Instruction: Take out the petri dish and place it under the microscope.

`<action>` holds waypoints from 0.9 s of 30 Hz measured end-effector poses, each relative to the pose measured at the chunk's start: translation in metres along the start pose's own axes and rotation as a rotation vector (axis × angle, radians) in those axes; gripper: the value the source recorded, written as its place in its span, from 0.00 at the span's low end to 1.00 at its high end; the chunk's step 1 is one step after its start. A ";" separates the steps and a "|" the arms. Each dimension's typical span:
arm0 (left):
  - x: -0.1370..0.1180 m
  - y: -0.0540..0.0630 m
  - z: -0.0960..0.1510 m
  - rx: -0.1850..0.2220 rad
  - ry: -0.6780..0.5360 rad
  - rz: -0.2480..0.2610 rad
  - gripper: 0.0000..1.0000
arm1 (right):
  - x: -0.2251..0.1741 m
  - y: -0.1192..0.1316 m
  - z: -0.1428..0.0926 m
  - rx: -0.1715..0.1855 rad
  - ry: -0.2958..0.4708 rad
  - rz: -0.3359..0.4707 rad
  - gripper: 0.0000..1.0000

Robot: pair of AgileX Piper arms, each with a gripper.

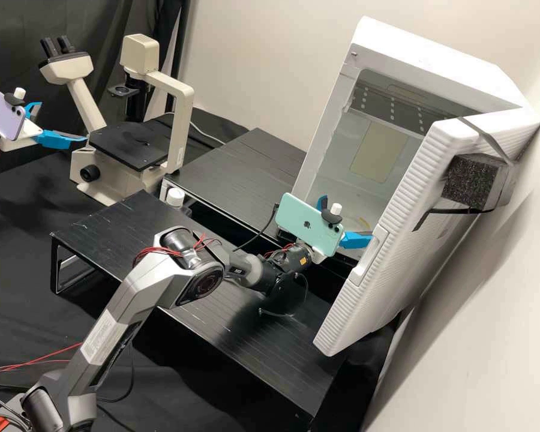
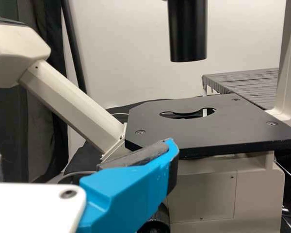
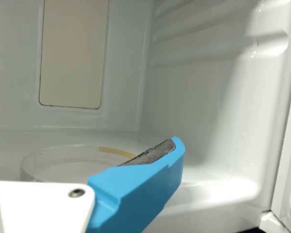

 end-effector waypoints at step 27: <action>0.000 0.000 0.000 0.000 0.000 0.000 1.00 | 0.000 0.003 0.006 0.084 0.018 -0.077 1.00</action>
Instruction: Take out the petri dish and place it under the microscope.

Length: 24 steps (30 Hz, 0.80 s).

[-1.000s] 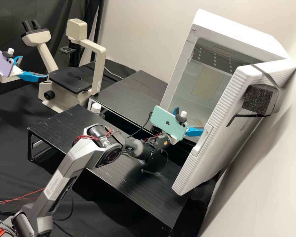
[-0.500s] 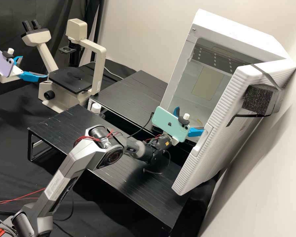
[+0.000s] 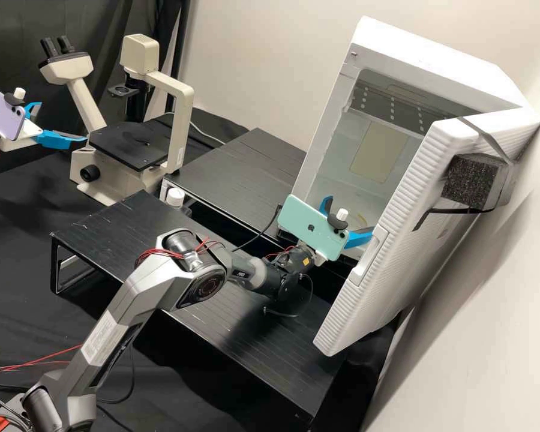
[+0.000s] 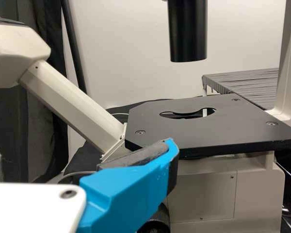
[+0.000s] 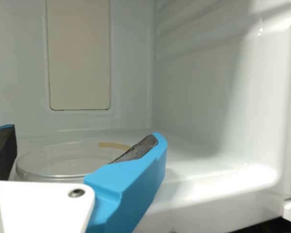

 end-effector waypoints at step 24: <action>0.000 0.000 0.000 0.000 0.000 0.000 1.00 | -0.012 0.029 -0.018 -0.060 -0.087 -0.183 1.00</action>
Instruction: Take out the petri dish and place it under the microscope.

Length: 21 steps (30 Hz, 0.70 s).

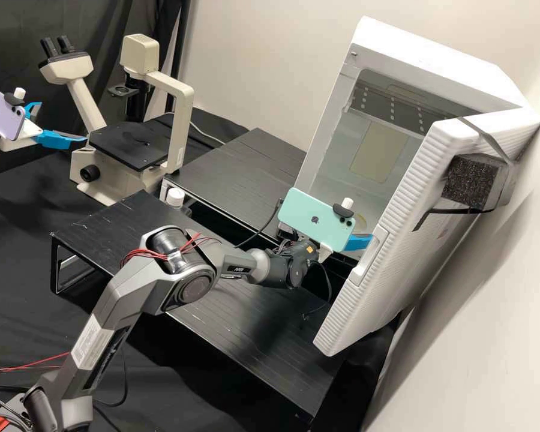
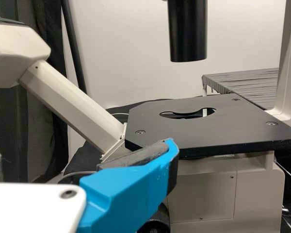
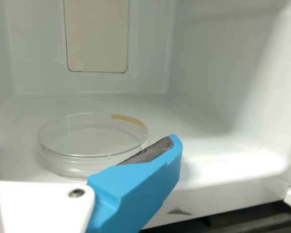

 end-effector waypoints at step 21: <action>0.000 0.000 0.000 0.000 0.000 0.000 1.00 | 0.003 0.018 0.008 -0.009 -0.052 0.033 1.00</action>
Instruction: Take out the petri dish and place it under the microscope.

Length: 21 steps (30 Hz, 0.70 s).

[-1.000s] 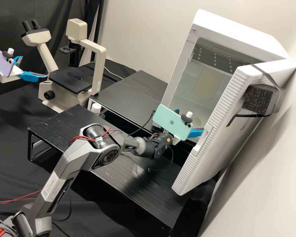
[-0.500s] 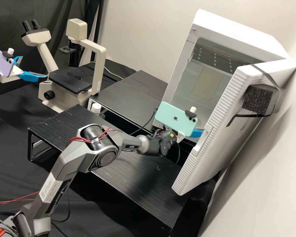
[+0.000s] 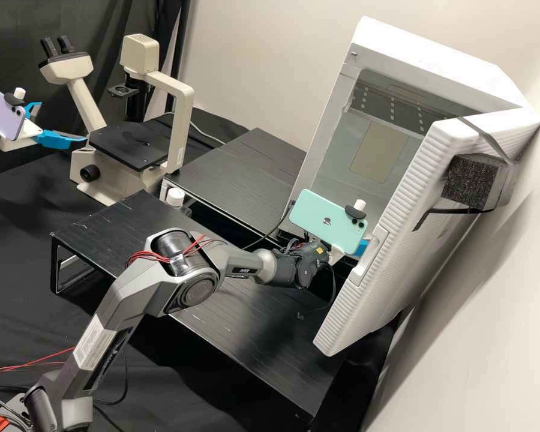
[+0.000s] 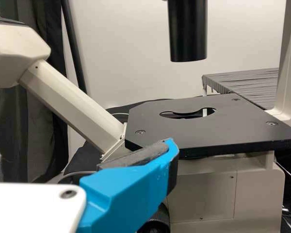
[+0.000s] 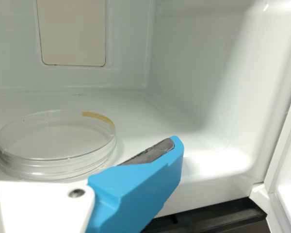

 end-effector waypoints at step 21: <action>0.000 0.000 0.000 0.000 0.000 0.000 1.00 | 0.003 -0.005 0.002 0.015 0.001 -0.006 0.00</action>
